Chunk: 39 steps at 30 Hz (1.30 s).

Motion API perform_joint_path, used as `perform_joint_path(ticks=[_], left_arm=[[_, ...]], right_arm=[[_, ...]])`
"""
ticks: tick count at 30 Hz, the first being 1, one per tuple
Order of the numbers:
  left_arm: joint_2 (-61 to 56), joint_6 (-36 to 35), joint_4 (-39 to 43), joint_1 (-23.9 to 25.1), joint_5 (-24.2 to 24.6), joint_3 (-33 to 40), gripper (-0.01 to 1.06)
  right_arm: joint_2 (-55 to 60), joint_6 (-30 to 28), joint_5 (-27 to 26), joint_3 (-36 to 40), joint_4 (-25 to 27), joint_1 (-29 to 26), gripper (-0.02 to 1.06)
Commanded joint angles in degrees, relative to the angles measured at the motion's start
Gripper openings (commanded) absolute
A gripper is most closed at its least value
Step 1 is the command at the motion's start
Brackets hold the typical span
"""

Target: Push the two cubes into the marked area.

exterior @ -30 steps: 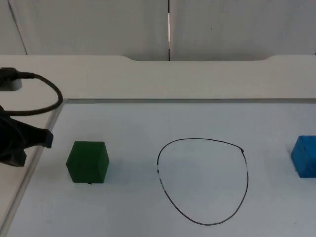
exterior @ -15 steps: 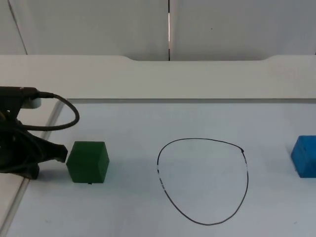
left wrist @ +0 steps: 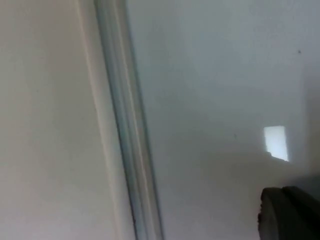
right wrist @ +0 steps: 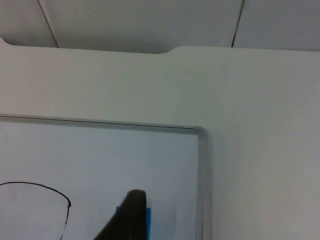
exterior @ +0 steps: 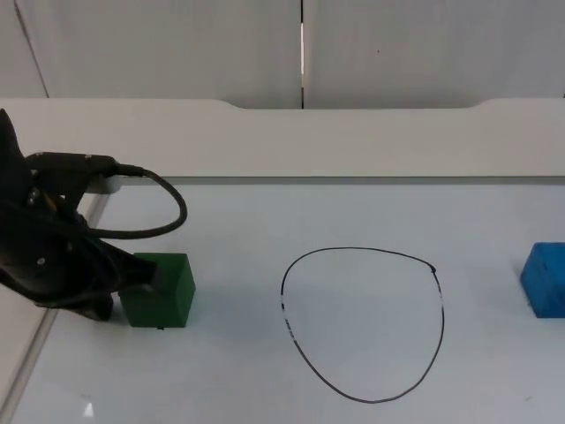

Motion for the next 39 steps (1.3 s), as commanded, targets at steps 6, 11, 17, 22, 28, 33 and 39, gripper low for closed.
perform_joint_path(ticks=[6,11,17,22,28,33,39], left_arm=[[-0.02,-0.33,-2.69,-2.46,1.13,-0.3,0.0],[-0.02,-0.33,-4.09,-3.03,1.77,-0.3,0.0],[-0.02,-0.33,-4.77,-3.03,1.7,-0.3,0.0],[-0.02,-0.33,-5.33,-5.08,-0.17,-0.3,0.0],[-0.02,-0.33,-5.42,-6.86,-0.74,-2.06,0.0],[-0.02,-0.15,-5.42,-7.1,-1.19,-2.8,0.0],[-0.02,1.65,-5.42,-8.76,-4.22,-2.91,0.0]], right_arm=[[0.04,0.05,0.31,-0.25,-0.02,0.36,1.03],[0.04,0.05,0.5,-0.25,-0.02,0.36,1.03],[0.04,0.05,0.53,-0.25,0.23,0.36,1.03],[0.04,0.05,0.53,-0.25,0.23,0.36,1.03],[0.04,0.05,0.99,-0.25,0.22,0.36,1.03],[0.04,0.05,1.13,-0.25,0.22,0.36,1.03],[0.04,0.05,1.01,-0.25,0.22,0.36,1.03]])
